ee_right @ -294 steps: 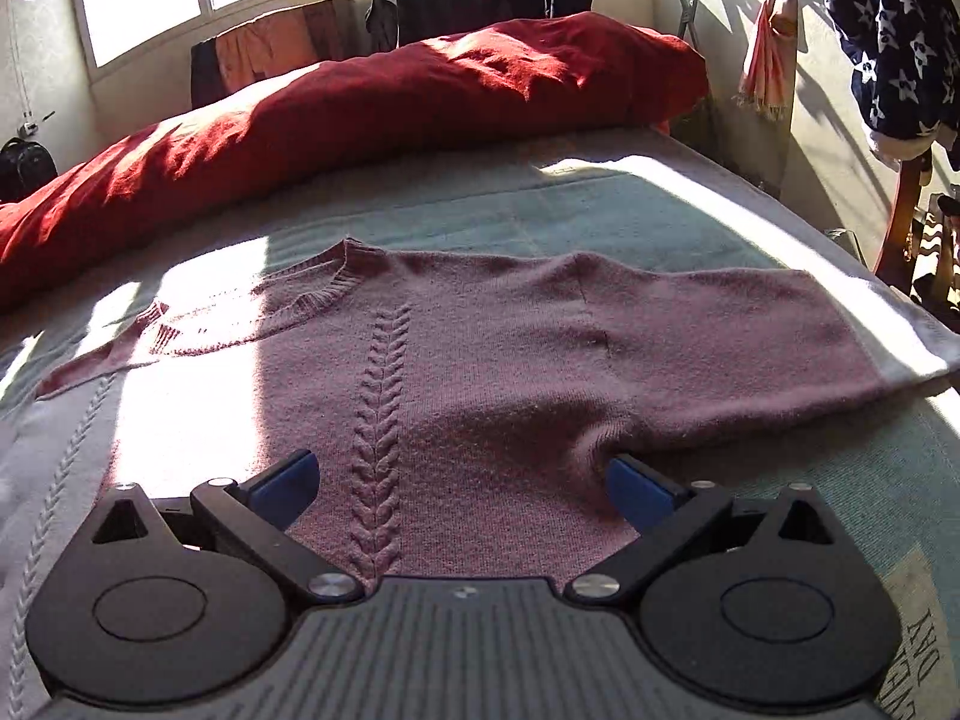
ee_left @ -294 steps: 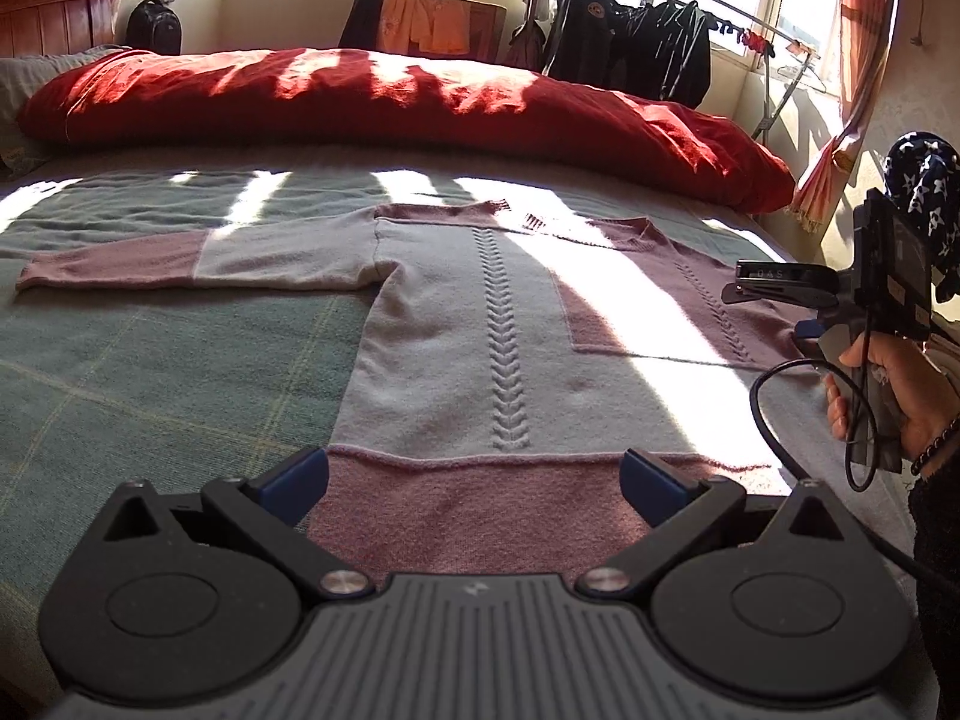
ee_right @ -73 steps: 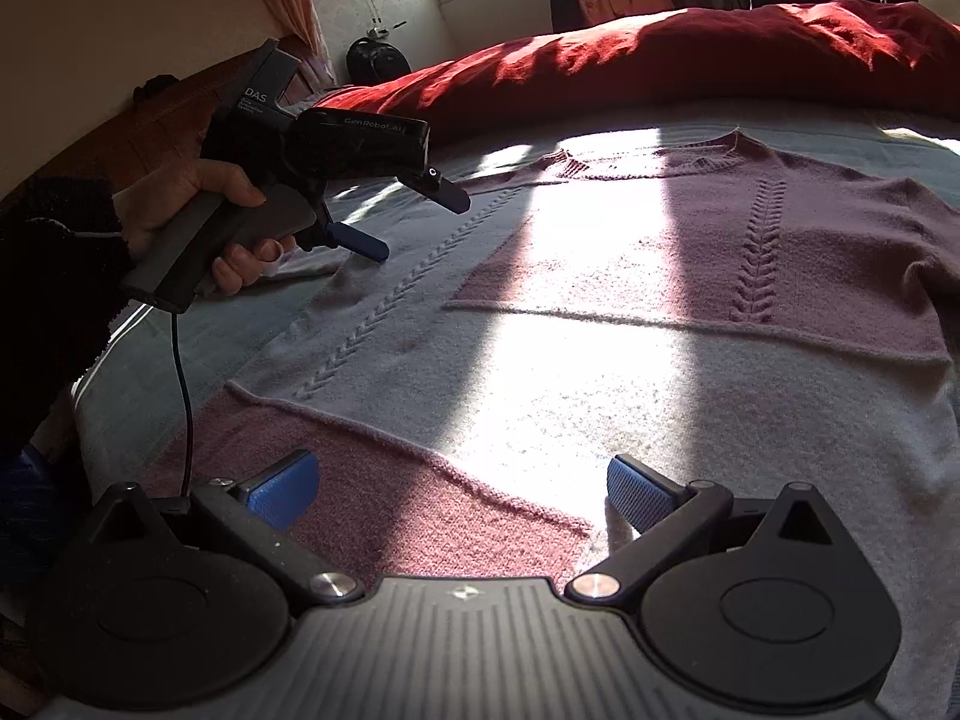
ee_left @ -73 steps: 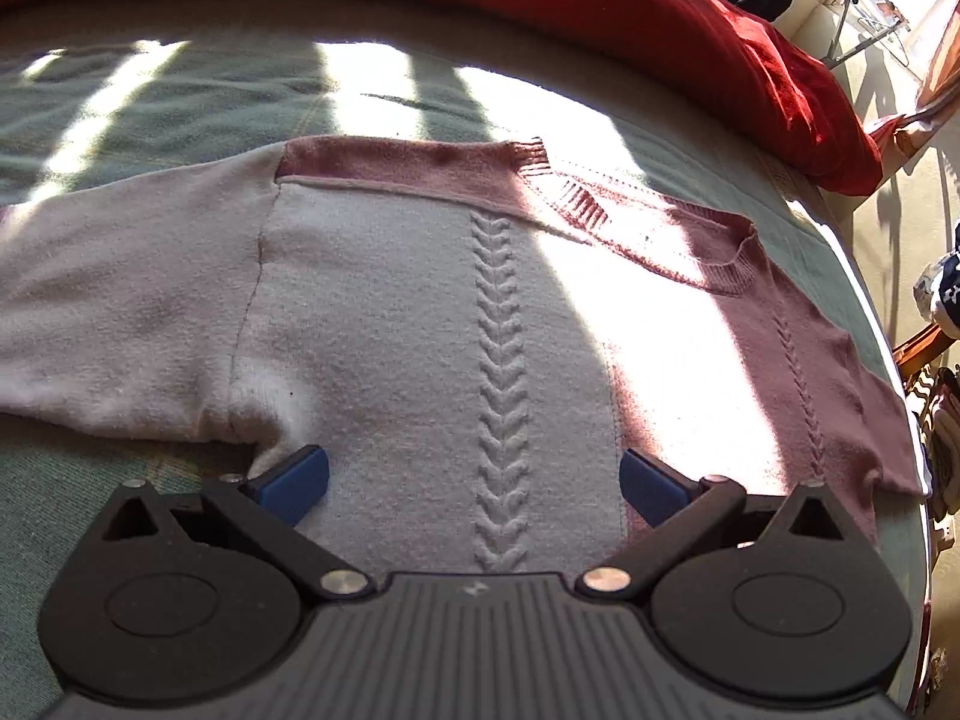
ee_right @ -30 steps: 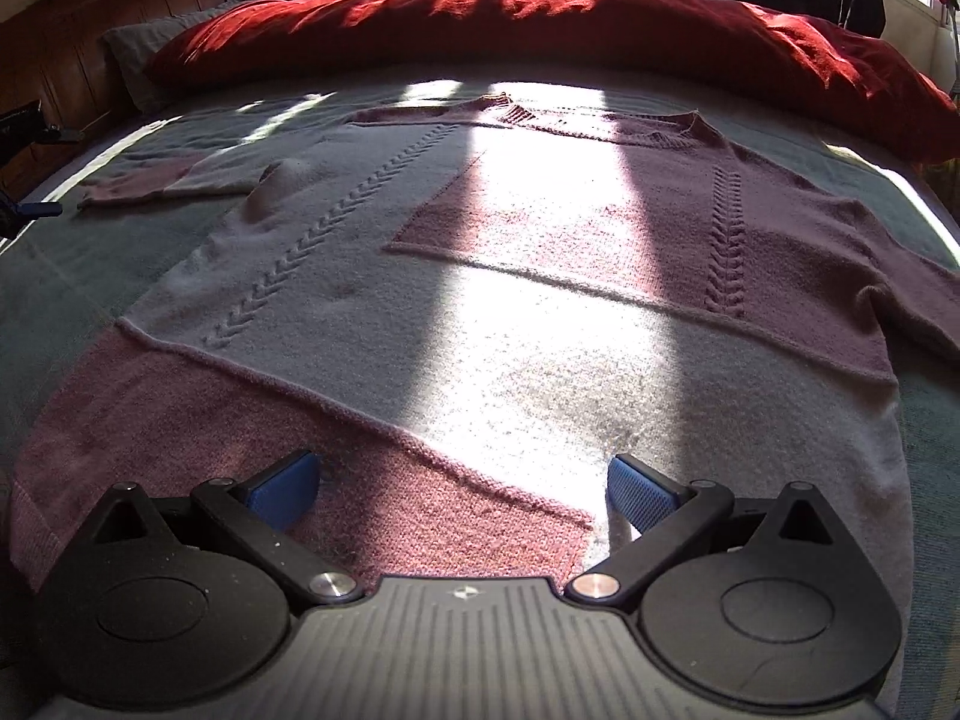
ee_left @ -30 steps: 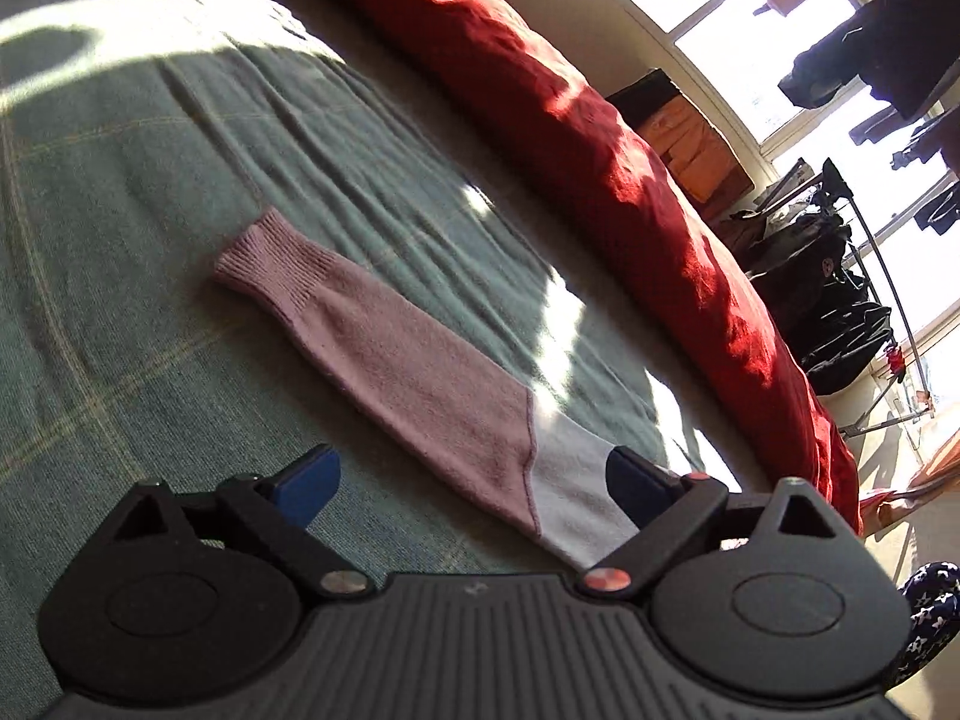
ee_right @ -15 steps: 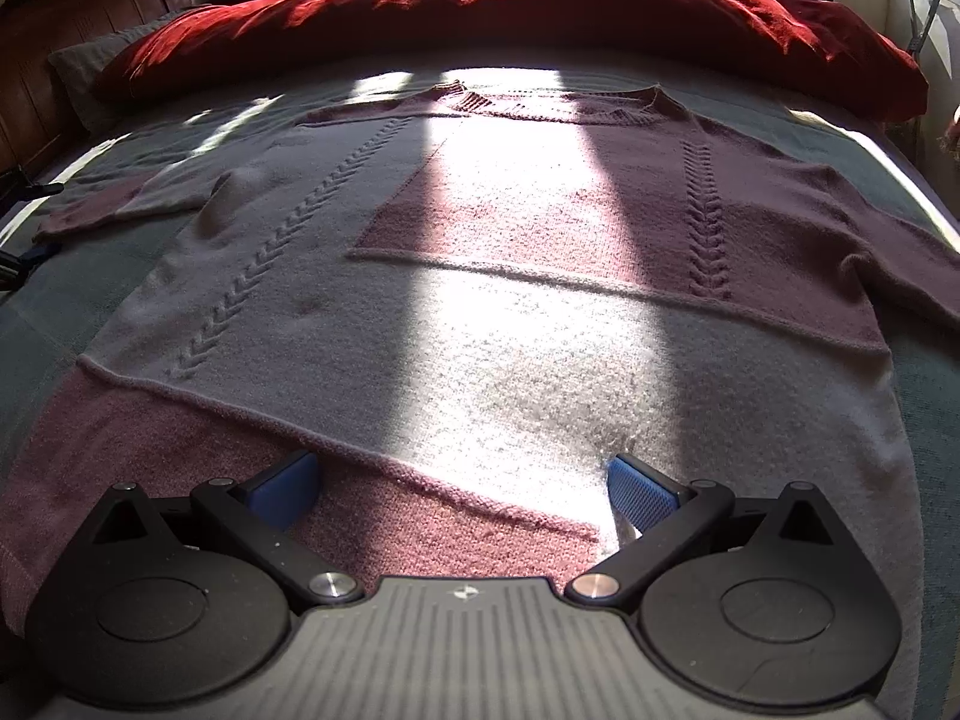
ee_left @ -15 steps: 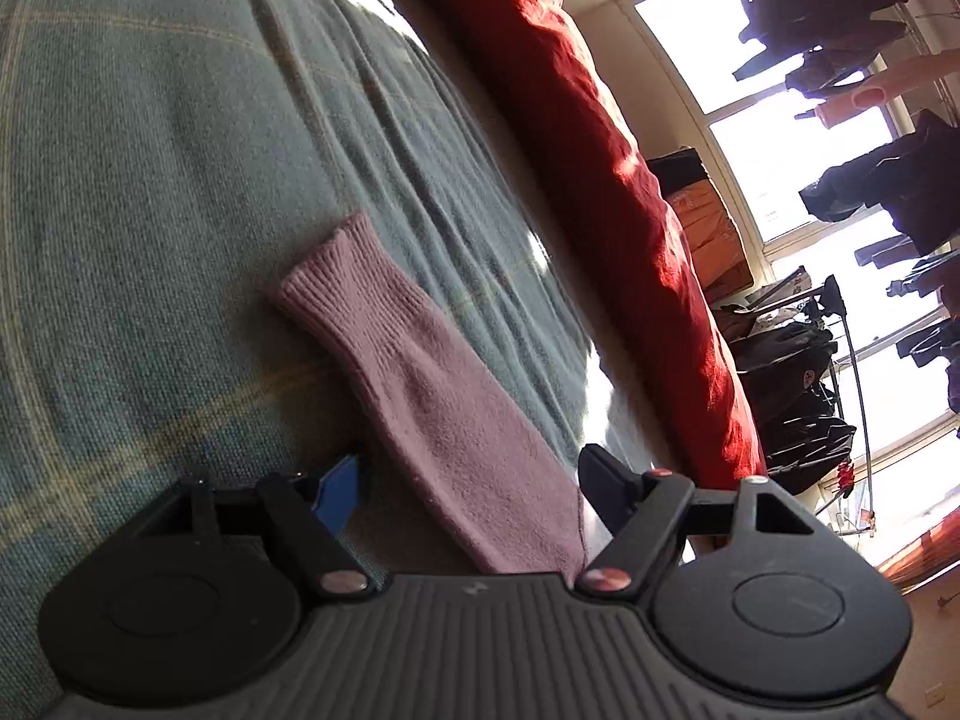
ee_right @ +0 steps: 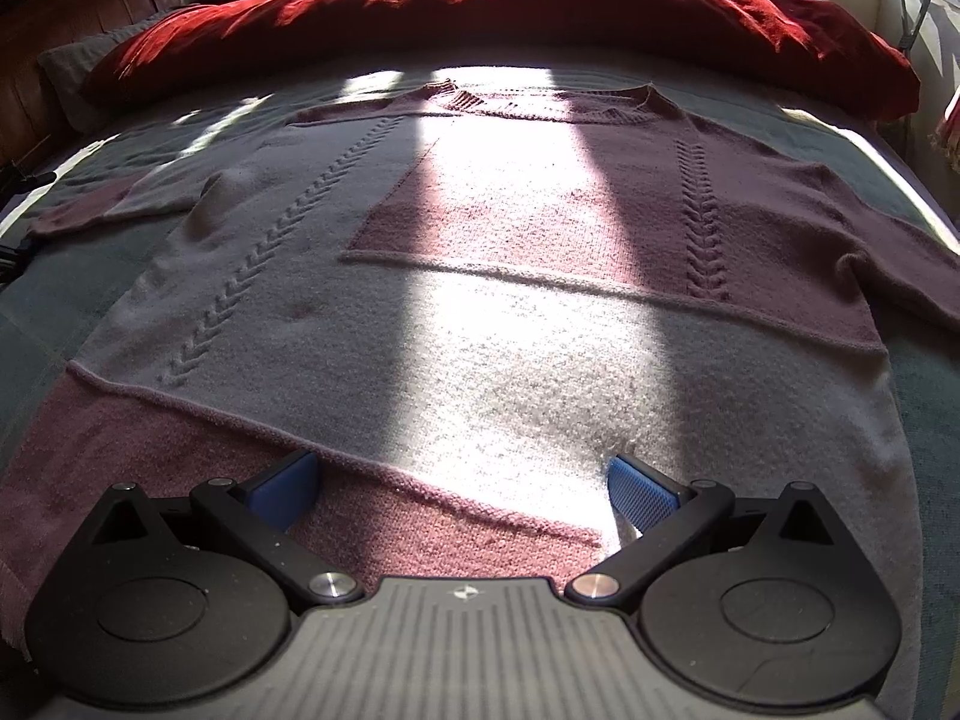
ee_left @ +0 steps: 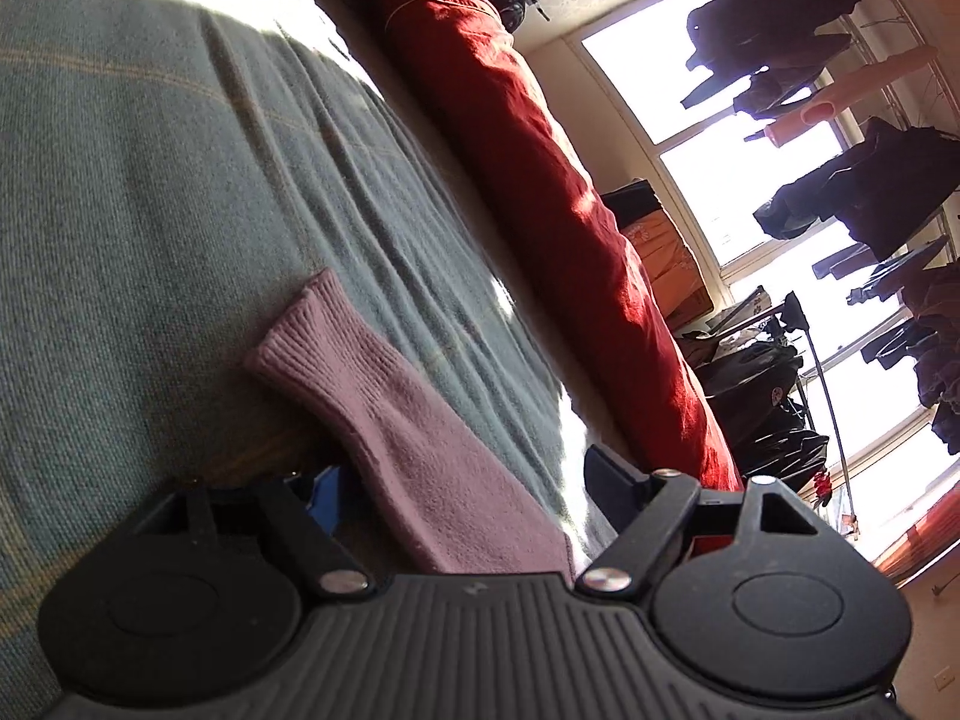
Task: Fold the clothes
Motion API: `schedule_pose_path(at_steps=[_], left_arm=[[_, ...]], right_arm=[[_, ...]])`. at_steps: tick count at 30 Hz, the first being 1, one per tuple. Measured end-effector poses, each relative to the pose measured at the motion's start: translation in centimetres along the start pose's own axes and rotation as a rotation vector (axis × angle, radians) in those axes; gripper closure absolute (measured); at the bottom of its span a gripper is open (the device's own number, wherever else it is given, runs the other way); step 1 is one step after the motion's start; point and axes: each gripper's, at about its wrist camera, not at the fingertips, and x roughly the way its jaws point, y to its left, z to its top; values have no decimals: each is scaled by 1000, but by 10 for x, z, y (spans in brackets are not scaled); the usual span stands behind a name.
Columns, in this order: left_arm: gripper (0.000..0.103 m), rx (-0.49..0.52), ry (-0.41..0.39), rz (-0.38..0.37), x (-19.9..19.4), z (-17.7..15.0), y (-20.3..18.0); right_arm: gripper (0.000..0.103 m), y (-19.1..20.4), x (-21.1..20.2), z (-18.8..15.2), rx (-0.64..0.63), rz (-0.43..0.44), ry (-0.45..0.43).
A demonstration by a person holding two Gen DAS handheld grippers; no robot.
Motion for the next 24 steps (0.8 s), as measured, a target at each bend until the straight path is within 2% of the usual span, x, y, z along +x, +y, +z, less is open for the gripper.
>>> schedule_pose_path(at_steps=[2, 4, 6, 11, 16, 19, 21, 22, 24], left_arm=[[22, -27, 5, 3, -1, 3, 0], [17, -64, 1, 6, -3, 5, -1], [0, -80, -16, -3, -3, 4, -5], [0, -16, -35, 2, -2, -6, -9], [1, -42, -15, 39, 3, 2, -11], [12, -35, -21, 101, 6, 5, -13], [43, -28, -31, 155, 6, 7, -13], [50, -32, -36, 175, 5, 7, -10], [74, -51, -42, 201, 1, 7, -1]], right_arm=[[0, 0, 0, 0, 2, -1, -1], [0, 0, 0, 0, 2, -1, -3], [0, 0, 0, 0, 3, -1, -5], [0, 0, 0, -1, 3, -1, -7], [0, 0, -1, -2, 4, 1, -14], [0, 0, -1, -2, 5, 2, -17], [0, 0, -2, -3, 5, 5, -19], [0, -1, -2, -3, 5, 7, -20], [0, -2, -2, -3, 6, 11, -21]])
